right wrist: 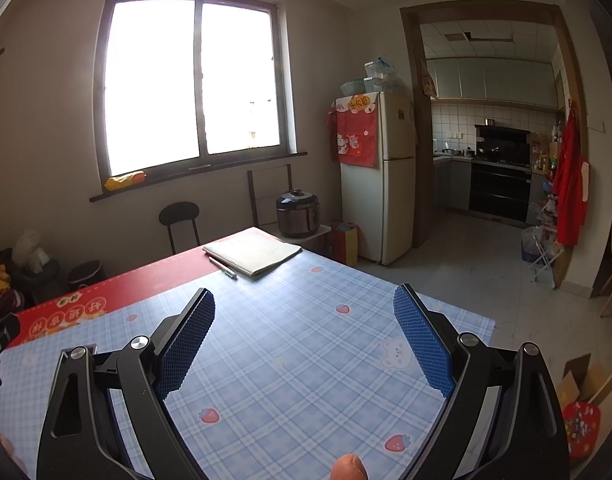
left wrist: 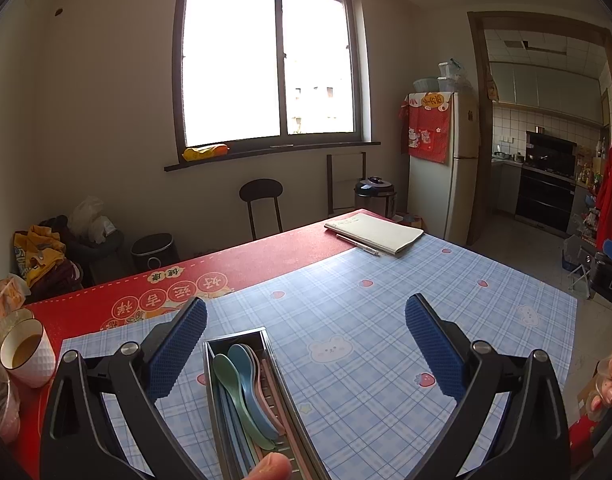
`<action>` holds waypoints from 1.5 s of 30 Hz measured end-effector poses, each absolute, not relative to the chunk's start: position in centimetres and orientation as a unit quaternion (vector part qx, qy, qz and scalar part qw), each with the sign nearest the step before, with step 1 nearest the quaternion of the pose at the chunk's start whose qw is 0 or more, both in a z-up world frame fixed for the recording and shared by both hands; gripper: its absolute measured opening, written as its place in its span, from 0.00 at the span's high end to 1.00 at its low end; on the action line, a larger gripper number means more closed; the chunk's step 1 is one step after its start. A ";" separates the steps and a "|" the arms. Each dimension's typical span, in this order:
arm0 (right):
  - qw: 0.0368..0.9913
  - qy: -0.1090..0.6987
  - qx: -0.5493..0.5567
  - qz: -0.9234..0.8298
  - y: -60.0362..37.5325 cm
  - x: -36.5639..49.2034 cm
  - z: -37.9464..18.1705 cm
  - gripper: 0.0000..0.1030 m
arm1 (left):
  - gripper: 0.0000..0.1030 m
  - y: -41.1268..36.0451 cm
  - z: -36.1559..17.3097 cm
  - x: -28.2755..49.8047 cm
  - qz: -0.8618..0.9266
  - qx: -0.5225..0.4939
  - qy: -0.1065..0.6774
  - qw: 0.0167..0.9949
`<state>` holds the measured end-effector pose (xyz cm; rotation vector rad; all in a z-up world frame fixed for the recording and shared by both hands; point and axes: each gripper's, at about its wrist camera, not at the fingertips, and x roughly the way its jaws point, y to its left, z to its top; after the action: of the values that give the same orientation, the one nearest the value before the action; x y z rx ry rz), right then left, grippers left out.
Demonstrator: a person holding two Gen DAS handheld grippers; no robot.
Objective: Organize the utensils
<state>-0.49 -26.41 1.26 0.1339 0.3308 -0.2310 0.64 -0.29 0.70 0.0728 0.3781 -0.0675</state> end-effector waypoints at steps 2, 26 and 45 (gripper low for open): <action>0.977 0.164 0.067 -0.115 -26.4 -0.5 1.2 0.15 | 0.06 -0.3 0.7 0.7 -0.033 0.036 0.188 0.981; 0.977 0.164 0.067 -0.117 -26.4 -0.7 1.2 0.15 | 0.06 -0.3 0.9 0.4 -0.027 0.033 0.181 0.983; 0.977 0.165 0.067 -0.117 -26.4 -0.7 1.1 0.15 | 0.06 -0.5 1.0 0.4 -0.028 0.033 0.184 0.982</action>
<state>-0.69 -26.44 1.15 0.1340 0.3322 -0.2350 0.41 -0.54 1.03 0.0669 0.3699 -0.0564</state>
